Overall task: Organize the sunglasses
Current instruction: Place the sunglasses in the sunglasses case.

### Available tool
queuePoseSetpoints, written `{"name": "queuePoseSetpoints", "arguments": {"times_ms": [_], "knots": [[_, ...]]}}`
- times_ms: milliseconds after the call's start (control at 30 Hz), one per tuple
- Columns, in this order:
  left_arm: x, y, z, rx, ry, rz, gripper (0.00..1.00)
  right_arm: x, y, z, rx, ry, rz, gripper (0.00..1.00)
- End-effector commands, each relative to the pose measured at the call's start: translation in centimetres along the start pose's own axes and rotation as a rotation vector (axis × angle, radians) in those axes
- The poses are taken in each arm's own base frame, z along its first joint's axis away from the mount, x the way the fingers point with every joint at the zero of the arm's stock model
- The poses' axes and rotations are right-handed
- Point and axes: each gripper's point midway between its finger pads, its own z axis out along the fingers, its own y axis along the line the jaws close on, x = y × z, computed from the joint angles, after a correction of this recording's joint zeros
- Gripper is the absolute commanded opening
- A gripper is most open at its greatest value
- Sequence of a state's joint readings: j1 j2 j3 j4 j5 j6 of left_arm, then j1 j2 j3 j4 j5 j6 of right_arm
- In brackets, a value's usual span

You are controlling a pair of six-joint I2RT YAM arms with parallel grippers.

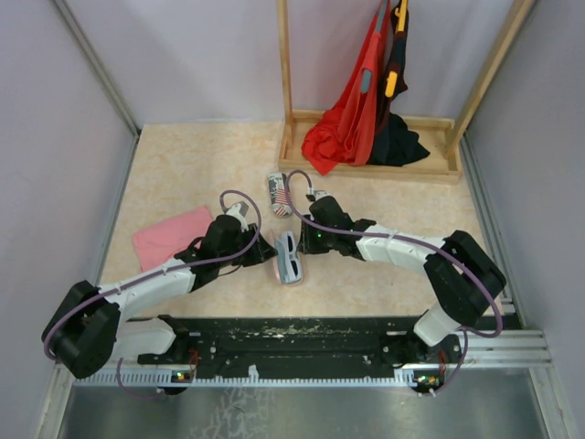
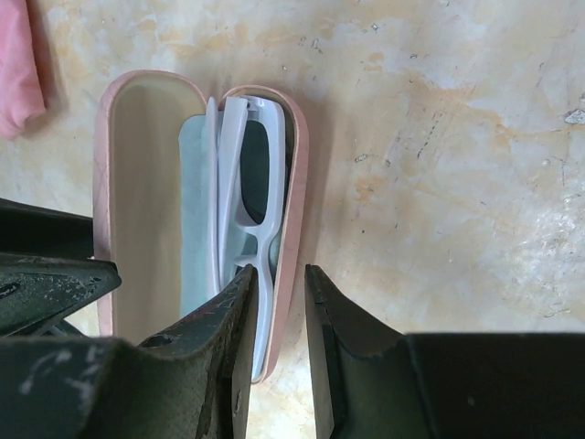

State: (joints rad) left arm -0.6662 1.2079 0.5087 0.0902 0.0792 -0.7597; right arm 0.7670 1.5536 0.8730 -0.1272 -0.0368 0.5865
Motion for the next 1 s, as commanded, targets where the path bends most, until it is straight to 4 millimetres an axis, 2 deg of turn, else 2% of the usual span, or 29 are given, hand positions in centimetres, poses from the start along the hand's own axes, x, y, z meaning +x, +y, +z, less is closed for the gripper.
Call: {"name": "queuePoseSetpoints", "arguments": {"times_ms": [0,200,533,600,967], "knots": [[-0.6,-1.2,0.1,0.039,-0.016,0.007,0.39,-2.1,1.3,0.1,-0.039,-0.039,-0.027,0.27],[-0.5,-1.1,0.2,0.039,-0.012,0.007,0.39,-1.5,1.3,1.0,-0.046,-0.013,-0.032,0.26],[-0.6,-1.2,0.3,0.041,-0.012,0.011,0.39,-1.5,1.8,1.7,-0.057,0.0,-0.037,0.15],[-0.6,-1.2,0.3,0.042,-0.013,0.01,0.39,-0.7,1.3,2.5,-0.037,0.03,-0.039,0.14],[-0.6,-1.3,0.2,0.046,-0.01,0.009,0.38,0.3,0.8,3.1,0.007,0.058,-0.065,0.1]]}}
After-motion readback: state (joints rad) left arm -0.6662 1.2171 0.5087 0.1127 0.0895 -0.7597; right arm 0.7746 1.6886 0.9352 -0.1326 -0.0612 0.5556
